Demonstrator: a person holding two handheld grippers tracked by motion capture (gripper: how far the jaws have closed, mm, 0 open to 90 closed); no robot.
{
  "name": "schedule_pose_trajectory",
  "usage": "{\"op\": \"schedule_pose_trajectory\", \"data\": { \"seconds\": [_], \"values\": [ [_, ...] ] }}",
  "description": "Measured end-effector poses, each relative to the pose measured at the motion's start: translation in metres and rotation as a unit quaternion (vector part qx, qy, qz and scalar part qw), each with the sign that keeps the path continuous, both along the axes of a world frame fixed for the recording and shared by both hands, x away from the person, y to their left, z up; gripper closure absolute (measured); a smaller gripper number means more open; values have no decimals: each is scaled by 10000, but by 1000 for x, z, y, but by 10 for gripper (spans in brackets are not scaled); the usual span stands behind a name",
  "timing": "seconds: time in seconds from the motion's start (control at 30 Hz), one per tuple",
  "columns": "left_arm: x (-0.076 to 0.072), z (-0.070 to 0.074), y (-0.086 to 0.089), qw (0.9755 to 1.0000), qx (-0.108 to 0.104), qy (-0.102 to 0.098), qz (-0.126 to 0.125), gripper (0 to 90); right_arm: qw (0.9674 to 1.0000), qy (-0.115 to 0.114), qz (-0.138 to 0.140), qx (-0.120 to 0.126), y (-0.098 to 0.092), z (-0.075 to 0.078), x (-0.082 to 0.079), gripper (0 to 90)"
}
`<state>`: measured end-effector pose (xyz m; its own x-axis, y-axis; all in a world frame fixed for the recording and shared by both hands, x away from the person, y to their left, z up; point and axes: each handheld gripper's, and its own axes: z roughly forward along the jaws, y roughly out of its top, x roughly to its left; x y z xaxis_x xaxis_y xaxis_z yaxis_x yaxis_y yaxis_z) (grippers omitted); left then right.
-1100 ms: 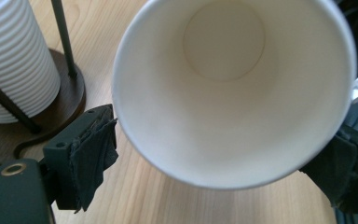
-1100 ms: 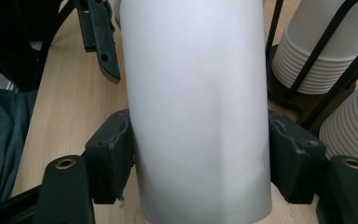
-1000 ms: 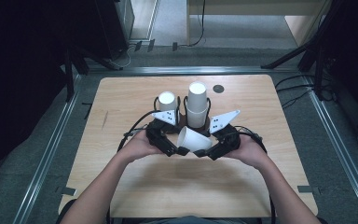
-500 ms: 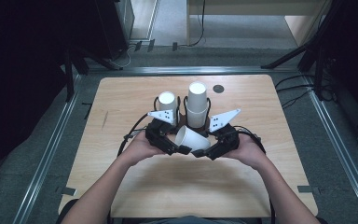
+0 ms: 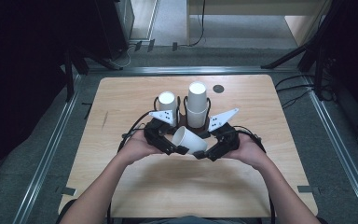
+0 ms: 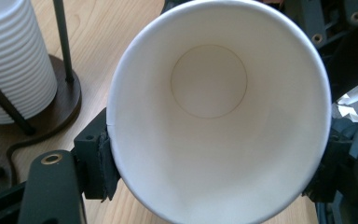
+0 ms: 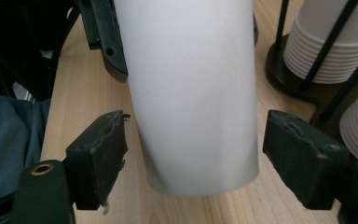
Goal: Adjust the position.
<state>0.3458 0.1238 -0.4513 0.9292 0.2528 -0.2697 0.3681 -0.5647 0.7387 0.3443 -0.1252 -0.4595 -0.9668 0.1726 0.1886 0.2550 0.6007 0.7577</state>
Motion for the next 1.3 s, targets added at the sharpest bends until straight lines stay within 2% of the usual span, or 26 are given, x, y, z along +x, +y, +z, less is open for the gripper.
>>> {"op": "schedule_pose_trajectory", "data": {
  "seconds": [0.1,0.2,0.37,0.57,0.77,0.93,1.07,1.17,1.3],
  "values": [
    [2,5,2,10000,71,-42,29,231,10000,-4,-53,-68,-1,0,1,204],
    [4,9,3,9996,233,-135,50,231,9998,-23,-82,-162,-2,-2,1,204],
    [9,14,2,9987,467,-178,-45,231,9996,-69,-128,-225,-2,-4,3,204],
    [10,15,-2,9949,939,-346,-121,231,9991,-157,-330,-224,0,-5,4,204],
    [10,15,-7,9910,1257,-427,-190,231,9989,-226,-335,-254,3,-6,3,204],
    [9,15,-13,9882,1432,-481,-260,231,9989,-230,-289,-289,5,-8,2,204],
    [8,13,-18,9869,1510,-465,-335,230,9989,-218,-232,-333,7,-10,2,206],
    [8,11,-23,9864,1554,-382,-362,229,9988,-244,-213,-369,9,-11,1,213],
    [6,11,-27,9861,1551,-405,-430,229,9987,-257,-116,-413,12,-15,0,223]
  ]
}}
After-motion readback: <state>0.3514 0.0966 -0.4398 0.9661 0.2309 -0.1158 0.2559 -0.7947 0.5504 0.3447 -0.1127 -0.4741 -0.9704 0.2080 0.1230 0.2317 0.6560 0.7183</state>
